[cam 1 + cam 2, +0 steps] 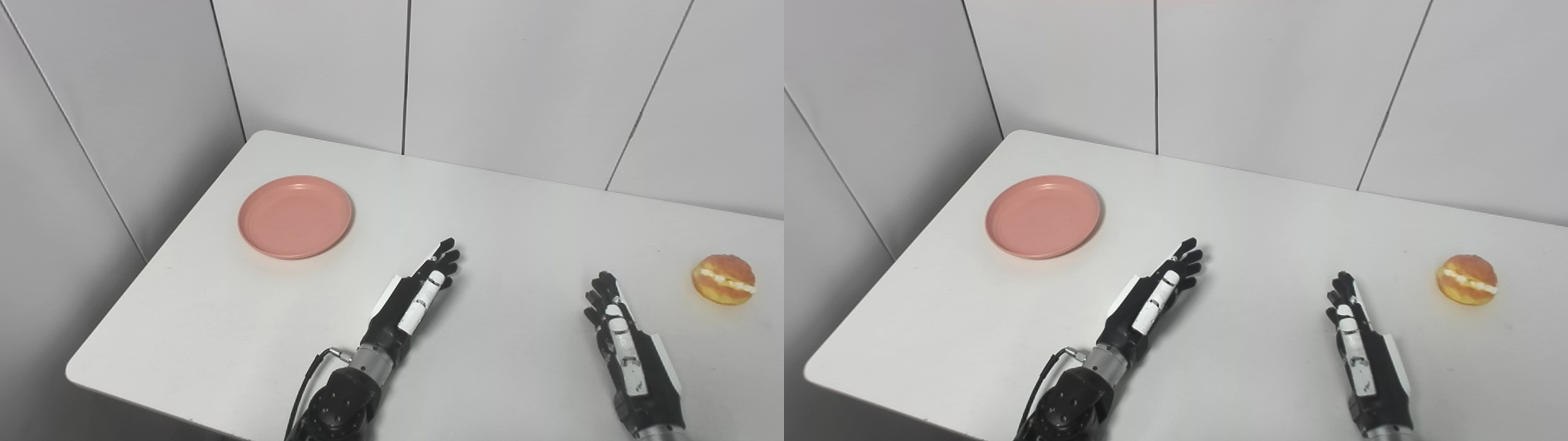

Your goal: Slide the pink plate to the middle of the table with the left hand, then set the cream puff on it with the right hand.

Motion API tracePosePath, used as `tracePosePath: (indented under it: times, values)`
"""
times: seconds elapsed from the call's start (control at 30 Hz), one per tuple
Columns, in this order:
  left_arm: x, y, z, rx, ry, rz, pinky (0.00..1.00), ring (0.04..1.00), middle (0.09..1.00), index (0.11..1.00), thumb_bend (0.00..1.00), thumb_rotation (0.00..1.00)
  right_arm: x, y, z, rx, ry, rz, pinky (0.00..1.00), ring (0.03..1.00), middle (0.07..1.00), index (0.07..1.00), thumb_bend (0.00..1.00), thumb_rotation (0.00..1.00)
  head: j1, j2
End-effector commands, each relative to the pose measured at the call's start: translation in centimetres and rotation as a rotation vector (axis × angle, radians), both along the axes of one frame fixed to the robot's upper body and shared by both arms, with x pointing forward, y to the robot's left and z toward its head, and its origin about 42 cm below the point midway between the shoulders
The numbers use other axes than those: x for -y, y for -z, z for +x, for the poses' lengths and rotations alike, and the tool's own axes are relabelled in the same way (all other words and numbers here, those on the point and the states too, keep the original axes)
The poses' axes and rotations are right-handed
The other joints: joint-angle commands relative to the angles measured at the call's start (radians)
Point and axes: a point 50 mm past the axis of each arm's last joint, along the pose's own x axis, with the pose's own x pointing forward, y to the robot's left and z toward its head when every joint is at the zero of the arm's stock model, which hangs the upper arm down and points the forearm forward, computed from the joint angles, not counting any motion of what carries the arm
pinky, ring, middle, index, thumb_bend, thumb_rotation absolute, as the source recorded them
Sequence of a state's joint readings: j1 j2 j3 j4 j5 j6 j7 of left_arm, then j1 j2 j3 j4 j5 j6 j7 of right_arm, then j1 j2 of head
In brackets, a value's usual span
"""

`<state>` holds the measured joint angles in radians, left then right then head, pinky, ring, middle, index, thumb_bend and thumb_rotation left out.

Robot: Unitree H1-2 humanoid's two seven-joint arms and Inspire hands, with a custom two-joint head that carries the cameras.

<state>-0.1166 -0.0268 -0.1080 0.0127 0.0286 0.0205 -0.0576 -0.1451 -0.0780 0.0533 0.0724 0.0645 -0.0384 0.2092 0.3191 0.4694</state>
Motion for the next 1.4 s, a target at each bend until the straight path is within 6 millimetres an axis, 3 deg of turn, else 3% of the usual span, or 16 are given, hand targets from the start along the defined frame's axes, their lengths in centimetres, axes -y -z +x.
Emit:
tracePosePath:
  times: [0.0,0.13,0.3,0.83,1.03,1.37]
  values:
    - [-0.6,-1.3,0.1,0.053,-0.005,0.012,0.94,0.945,0.952,0.934,0.48,1.00,0.3,0.9,-0.4,-0.016,0.028,-0.002,1.00,0.998,1.000,1.000,0.19,1.00,0.000,0.001]
    - [-1.4,-3.2,0.2,0.110,0.008,0.012,0.97,0.947,0.955,0.940,0.49,1.00,0.3,0.8,-0.4,-0.010,0.027,-0.005,1.00,0.996,1.000,1.000,0.19,1.00,0.001,0.002]
    - [-2.2,-5.2,0.4,0.154,0.013,-0.031,0.93,0.945,0.963,0.954,0.51,1.00,0.4,0.9,-0.3,-0.008,0.029,-0.003,1.00,0.993,1.000,1.000,0.19,1.00,0.002,0.008]
    - [-5.5,-11.6,2.0,0.301,-0.073,-0.059,0.95,0.935,0.952,0.942,0.49,1.00,0.3,1.0,-0.2,-0.011,0.032,-0.006,1.00,0.992,1.000,1.000,0.20,1.00,0.008,0.007]
    - [-7.8,-12.6,3.2,0.316,-0.143,-0.061,0.97,0.939,0.951,0.938,0.51,1.00,0.3,1.0,-0.2,-0.011,0.031,-0.006,1.00,0.993,1.000,1.000,0.20,1.00,0.010,0.007]
    - [-12.8,-13.0,5.2,0.351,-0.278,-0.053,0.95,0.936,0.942,0.926,0.46,1.00,0.3,0.9,-0.3,-0.017,0.034,-0.003,1.00,0.993,1.000,1.000,0.19,1.00,0.014,0.008]
